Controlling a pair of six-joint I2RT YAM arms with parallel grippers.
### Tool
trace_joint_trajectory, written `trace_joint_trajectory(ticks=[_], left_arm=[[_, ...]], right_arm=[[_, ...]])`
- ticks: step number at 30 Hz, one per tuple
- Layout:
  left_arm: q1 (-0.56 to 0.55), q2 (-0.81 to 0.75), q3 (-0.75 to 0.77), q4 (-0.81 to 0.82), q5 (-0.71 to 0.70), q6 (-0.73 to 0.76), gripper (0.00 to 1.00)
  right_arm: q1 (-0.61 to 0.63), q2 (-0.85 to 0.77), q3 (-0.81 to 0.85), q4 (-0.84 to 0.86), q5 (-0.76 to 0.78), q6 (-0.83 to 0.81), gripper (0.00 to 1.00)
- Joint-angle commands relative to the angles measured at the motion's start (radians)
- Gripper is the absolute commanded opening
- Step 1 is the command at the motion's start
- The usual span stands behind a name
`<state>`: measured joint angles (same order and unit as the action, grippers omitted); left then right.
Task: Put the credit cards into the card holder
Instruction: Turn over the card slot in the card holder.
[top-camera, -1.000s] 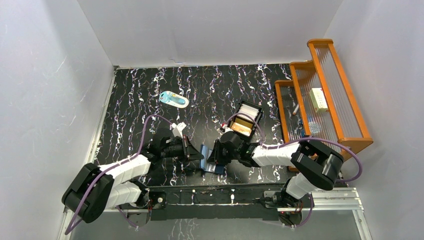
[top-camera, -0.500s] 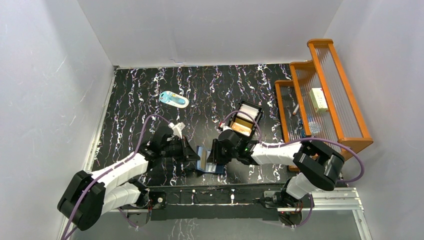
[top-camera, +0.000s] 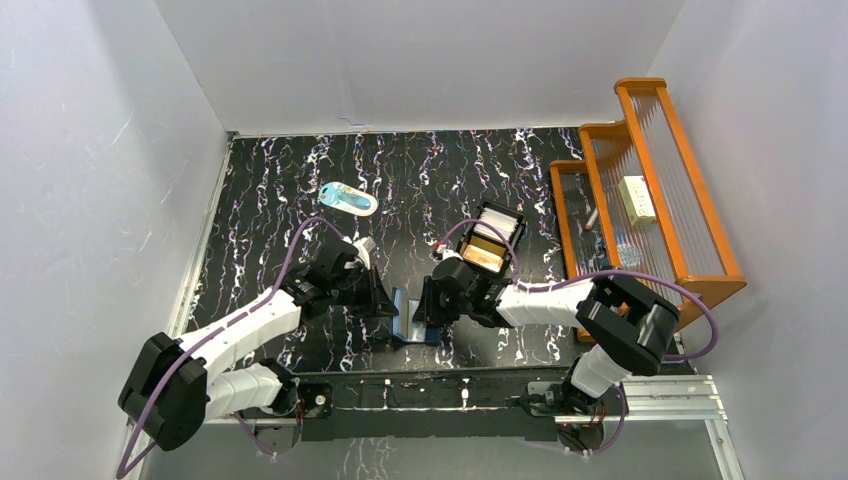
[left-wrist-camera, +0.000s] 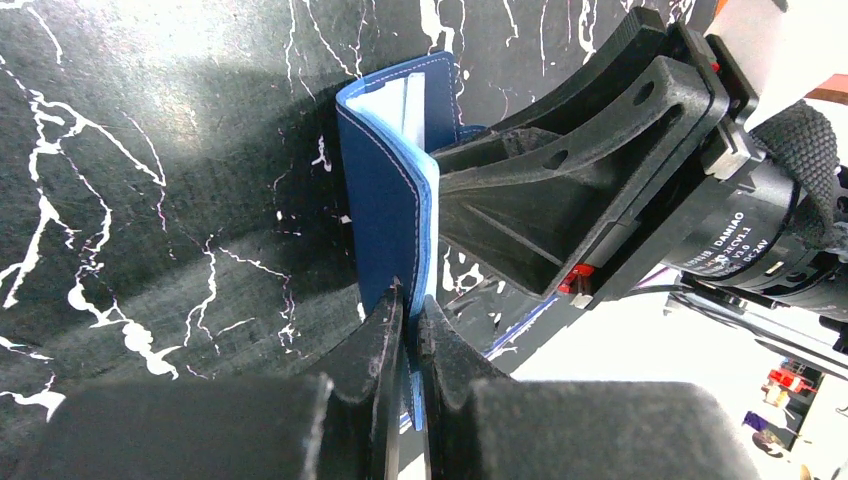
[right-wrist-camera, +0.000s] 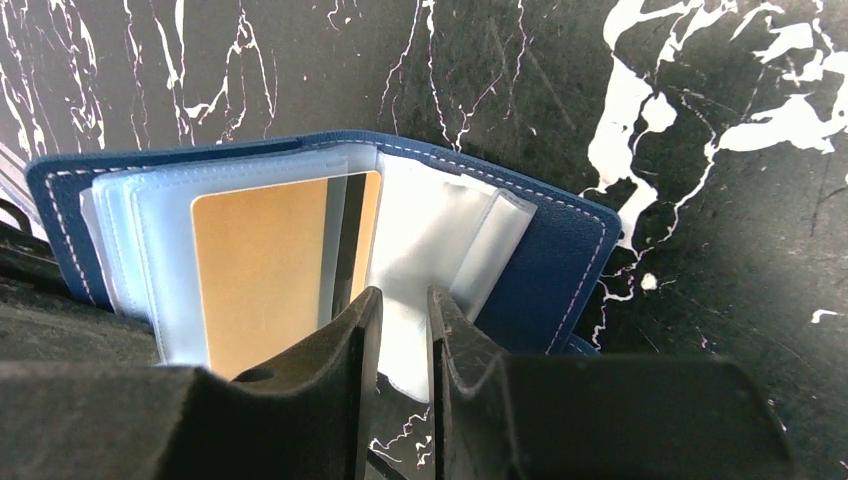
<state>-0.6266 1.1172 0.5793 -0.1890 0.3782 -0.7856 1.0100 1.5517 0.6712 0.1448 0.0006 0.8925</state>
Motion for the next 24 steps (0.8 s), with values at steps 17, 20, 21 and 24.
trace_joint_trajectory(ticks=[17, 20, 21, 24], left_arm=[[-0.046, 0.076, -0.052, 0.26, 0.108, -0.093, 0.0], [-0.064, 0.091, -0.04, 0.235, 0.077, -0.077, 0.0], [-0.068, 0.1, -0.035, 0.231, 0.072, -0.075, 0.0], [-0.083, 0.131, -0.018, 0.215, 0.048, -0.071, 0.0]], right_arm=[[-0.003, 0.012, -0.014, 0.04, 0.024, -0.01, 0.32], [-0.002, 0.013, -0.01, 0.036, 0.021, -0.013, 0.34], [-0.003, 0.013, -0.009, 0.033, 0.019, -0.015, 0.34], [-0.004, -0.001, -0.003, -0.003, 0.037, -0.016, 0.37]])
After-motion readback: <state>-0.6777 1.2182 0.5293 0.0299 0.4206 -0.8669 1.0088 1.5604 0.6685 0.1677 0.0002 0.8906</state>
